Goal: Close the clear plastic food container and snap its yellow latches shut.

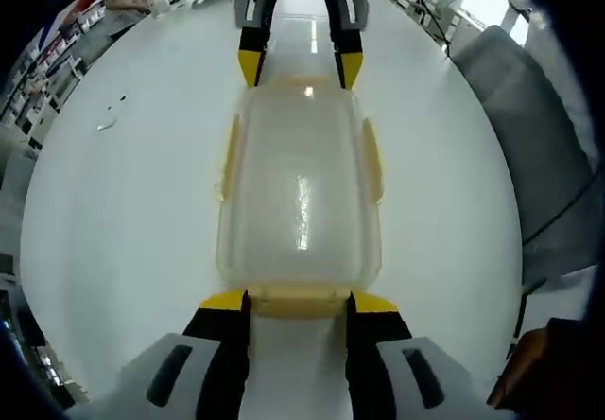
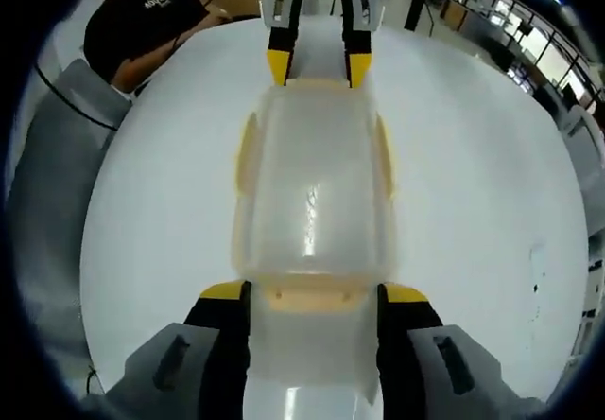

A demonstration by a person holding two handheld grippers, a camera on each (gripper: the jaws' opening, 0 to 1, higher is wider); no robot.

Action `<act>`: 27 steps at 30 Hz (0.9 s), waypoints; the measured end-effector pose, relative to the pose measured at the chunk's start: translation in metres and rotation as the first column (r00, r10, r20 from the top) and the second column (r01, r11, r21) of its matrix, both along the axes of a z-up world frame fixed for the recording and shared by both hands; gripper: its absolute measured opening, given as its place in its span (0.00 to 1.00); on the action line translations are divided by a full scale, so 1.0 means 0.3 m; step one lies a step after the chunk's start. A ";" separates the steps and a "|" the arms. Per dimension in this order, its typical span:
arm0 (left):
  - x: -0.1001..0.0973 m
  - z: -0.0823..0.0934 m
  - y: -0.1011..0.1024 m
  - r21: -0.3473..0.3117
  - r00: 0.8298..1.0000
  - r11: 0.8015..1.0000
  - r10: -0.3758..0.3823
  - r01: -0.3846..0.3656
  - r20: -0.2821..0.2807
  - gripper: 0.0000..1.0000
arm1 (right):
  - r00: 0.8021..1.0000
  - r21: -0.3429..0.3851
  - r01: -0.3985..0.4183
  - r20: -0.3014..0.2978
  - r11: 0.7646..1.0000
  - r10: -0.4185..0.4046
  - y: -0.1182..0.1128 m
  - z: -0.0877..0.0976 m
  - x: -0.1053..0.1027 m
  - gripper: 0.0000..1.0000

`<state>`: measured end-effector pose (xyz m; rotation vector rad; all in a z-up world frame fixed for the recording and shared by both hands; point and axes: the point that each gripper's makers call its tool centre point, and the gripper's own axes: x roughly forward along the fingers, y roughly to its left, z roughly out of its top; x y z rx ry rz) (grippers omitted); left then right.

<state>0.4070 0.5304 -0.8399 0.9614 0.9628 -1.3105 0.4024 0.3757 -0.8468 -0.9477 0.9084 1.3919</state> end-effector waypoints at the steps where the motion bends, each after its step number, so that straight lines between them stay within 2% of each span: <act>1: 0.000 0.000 -0.001 0.005 1.000 1.000 0.002 -0.002 -0.001 0.34 | 1.000 -0.003 0.002 0.000 1.000 -0.002 -0.001 -0.001 -0.001 0.48; 3: -0.003 0.001 0.000 0.011 1.000 1.000 -0.002 0.002 -0.001 0.34 | 1.000 -0.007 -0.005 0.003 1.000 0.005 -0.006 0.001 0.000 0.37; 4: -0.005 0.002 -0.001 0.010 1.000 1.000 0.016 -0.016 -0.003 0.34 | 1.000 -0.011 -0.025 0.008 1.000 0.025 -0.014 -0.003 -0.003 0.37; 5: -0.007 0.002 -0.002 0.014 1.000 1.000 0.005 -0.005 0.000 0.34 | 1.000 -0.011 -0.005 0.003 1.000 0.005 -0.013 -0.005 -0.005 0.37; 16: -0.009 -0.002 0.001 0.030 1.000 0.999 0.013 -0.013 0.001 0.34 | 1.000 -0.031 0.004 0.006 1.000 -0.004 -0.010 -0.009 -0.019 0.36; 19: -0.013 0.000 0.004 -0.024 1.000 1.000 0.017 -0.017 0.000 0.33 | 1.000 -0.039 0.016 0.006 0.999 -0.016 -0.008 -0.007 -0.032 0.36; 21: -0.017 0.001 0.009 -0.037 1.000 0.999 0.026 -0.026 -0.001 0.33 | 1.000 -0.048 0.025 0.008 0.999 -0.025 -0.003 -0.005 -0.034 0.36; 27: -0.051 -0.001 0.008 0.008 1.000 1.000 0.030 -0.030 0.001 0.33 | 0.999 -0.063 -0.008 0.043 0.998 0.011 0.004 0.005 -0.037 0.36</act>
